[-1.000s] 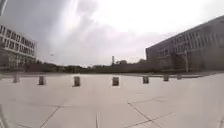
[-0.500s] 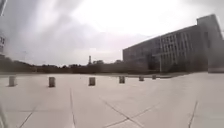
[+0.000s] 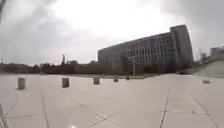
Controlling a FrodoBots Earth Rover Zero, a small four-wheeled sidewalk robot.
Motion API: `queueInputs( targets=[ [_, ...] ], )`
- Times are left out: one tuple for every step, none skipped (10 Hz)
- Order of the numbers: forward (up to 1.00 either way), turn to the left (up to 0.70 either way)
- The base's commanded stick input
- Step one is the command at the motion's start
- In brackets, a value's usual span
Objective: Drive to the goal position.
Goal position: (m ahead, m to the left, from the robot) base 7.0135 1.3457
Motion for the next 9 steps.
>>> queueInputs(
  targets=[
    [0.7,-0.27],
    [0.7,-0.27],
    [0.7,-0.27],
    [0.7,-0.27],
    [0.7,-0.27],
    [0.7,-0.21],
    [0.7,-0.09],
    [0.7,0.0],
    [0.7,0.0]
  ],
)
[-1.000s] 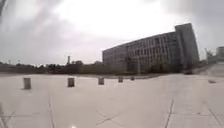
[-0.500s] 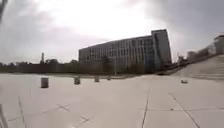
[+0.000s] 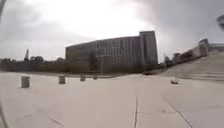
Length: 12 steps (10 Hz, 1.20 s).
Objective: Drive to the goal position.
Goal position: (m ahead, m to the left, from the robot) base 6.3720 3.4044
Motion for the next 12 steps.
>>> queueInputs(
  targets=[
    [0.7,0.0],
    [0.7,0.0],
    [0.7,0.0],
    [0.7,0.0],
    [0.7,0.0],
    [0.7,0.0],
    [0.7,0.0],
    [0.7,0.0],
    [0.7,0.0],
    [0.7,0.0],
    [0.7,0.0],
    [0.7,-0.19]
  ],
)
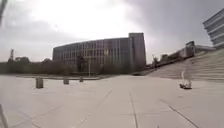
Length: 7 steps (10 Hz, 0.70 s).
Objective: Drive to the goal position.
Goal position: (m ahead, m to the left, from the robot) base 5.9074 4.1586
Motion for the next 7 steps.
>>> queueInputs(
  targets=[
    [0.7,-0.27],
    [0.7,-0.27],
    [0.7,-0.27],
    [0.7,-0.18],
    [0.7,0.0],
    [0.7,0.0],
    [0.7,0.0]
  ],
)
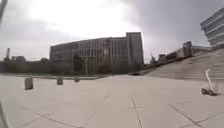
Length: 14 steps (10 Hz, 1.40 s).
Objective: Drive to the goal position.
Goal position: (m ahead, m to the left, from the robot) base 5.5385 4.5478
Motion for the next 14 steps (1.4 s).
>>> queueInputs(
  targets=[
    [0.7,0.0],
    [0.7,0.0],
    [0.7,0.0],
    [0.7,0.0],
    [0.7,0.0],
    [0.7,0.0],
    [0.7,0.0],
    [0.7,0.0],
    [0.7,0.0],
    [0.7,0.0],
    [0.7,0.0],
    [0.7,0.0],
    [0.7,0.0],
    [0.7,0.0]
  ],
)
